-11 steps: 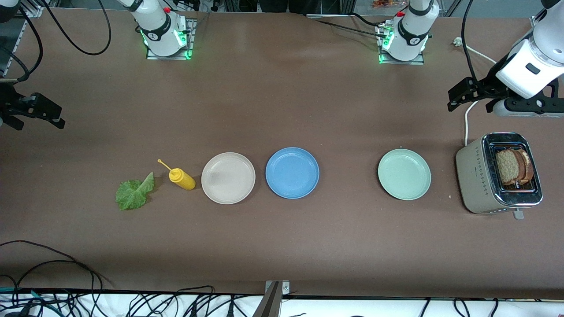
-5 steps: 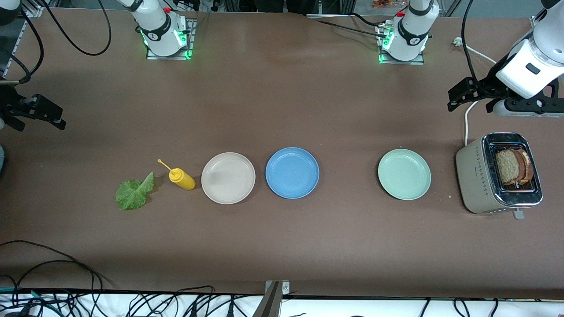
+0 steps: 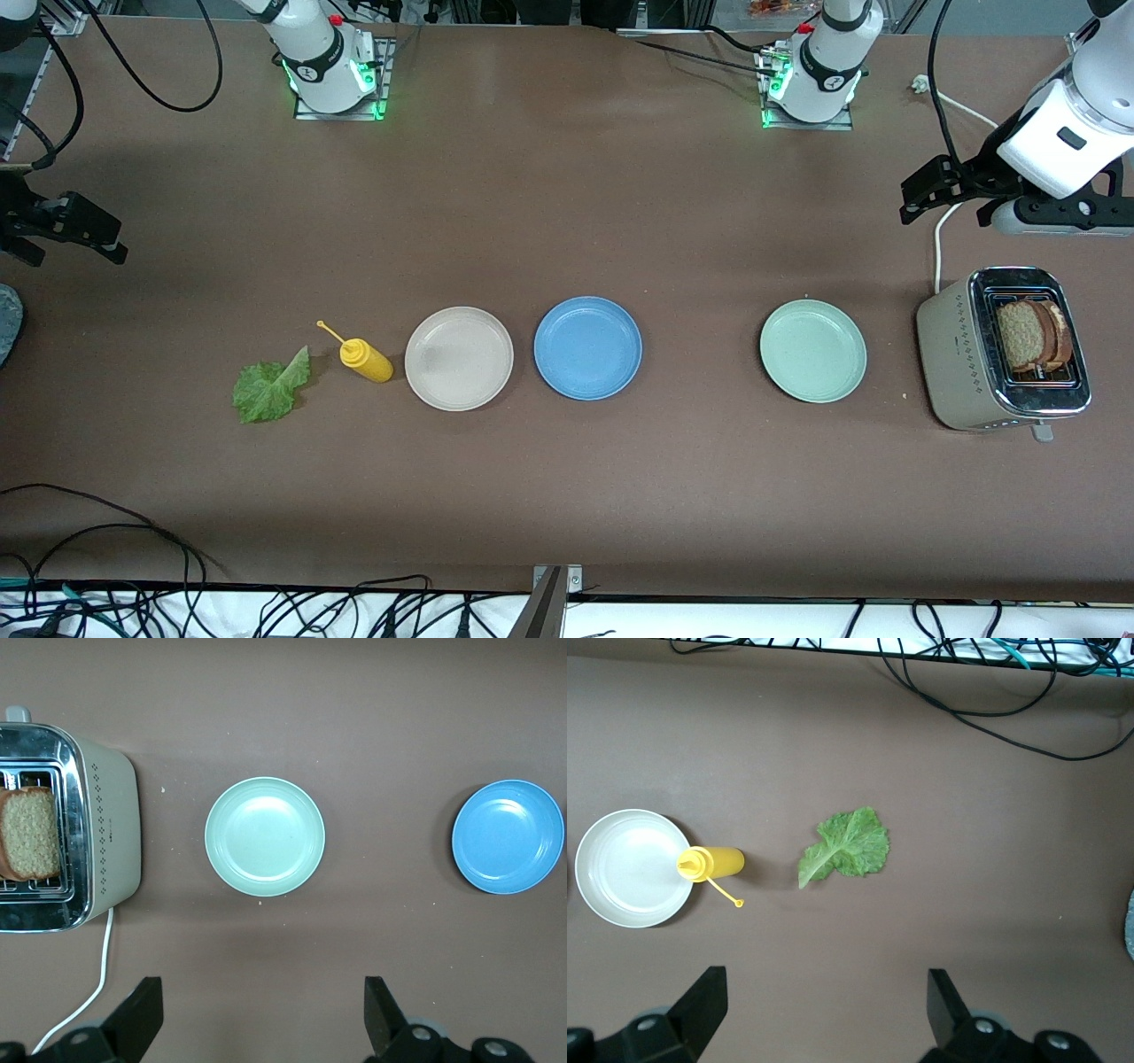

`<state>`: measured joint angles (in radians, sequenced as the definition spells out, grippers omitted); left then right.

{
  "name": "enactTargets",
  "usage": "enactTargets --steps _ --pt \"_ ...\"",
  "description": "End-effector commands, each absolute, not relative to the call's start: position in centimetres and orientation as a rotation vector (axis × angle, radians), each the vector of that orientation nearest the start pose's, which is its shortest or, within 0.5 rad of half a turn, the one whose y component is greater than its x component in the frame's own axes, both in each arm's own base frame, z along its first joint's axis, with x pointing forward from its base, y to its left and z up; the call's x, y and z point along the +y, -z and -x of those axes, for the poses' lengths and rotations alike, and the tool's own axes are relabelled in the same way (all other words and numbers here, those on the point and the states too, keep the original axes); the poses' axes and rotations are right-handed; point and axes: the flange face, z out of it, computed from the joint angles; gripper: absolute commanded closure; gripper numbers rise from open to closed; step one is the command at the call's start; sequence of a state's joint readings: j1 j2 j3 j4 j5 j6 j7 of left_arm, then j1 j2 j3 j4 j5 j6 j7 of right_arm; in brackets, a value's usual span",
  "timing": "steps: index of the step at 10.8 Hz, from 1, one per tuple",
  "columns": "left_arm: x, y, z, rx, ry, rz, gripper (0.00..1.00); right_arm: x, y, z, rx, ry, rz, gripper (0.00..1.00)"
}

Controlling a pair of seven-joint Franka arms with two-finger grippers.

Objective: Make sandwich in blue plate with both arms

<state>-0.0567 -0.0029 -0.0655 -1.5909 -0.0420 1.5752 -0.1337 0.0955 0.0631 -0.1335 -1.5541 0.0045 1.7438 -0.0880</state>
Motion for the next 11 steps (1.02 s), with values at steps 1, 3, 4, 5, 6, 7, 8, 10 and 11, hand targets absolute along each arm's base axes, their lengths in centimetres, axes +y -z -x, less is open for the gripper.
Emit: enactTargets --steps 1,3,4,5,6,7,8,10,11 --pt "-6.9 -62.2 -54.5 0.007 -0.023 3.157 0.00 -2.3 -62.0 -59.2 -0.061 0.220 3.145 0.00" --pt "-6.9 -62.2 -54.5 0.007 -0.025 3.157 0.00 -2.3 -62.1 -59.1 -0.061 0.223 3.144 0.00" --pt "-6.9 -62.2 -54.5 0.007 -0.025 3.157 0.00 -2.3 -62.2 -59.1 -0.061 0.225 3.145 0.00" --pt "-6.9 -62.2 -54.5 0.007 -0.025 3.157 0.00 -2.4 -62.1 -59.1 -0.058 0.223 3.144 0.00" --pt "-6.9 -62.2 -54.5 0.007 -0.030 3.157 0.00 -2.3 -62.1 -59.2 -0.058 0.225 3.144 0.00" --pt "-6.9 -62.2 -54.5 0.007 -0.030 3.157 0.00 -2.2 -62.0 -59.4 -0.061 0.239 3.143 0.00" --pt "-6.9 -62.2 -54.5 0.007 -0.030 3.157 0.00 -2.1 -61.4 -59.9 -0.063 0.237 3.144 0.00" --pt "-6.9 -62.1 -54.4 0.007 -0.032 3.157 0.00 -2.0 -60.5 -60.3 -0.066 0.218 3.146 0.00" --pt "-6.6 -62.1 -54.5 0.003 -0.034 3.157 0.00 -1.9 -60.5 -60.4 -0.068 0.223 3.146 0.00"
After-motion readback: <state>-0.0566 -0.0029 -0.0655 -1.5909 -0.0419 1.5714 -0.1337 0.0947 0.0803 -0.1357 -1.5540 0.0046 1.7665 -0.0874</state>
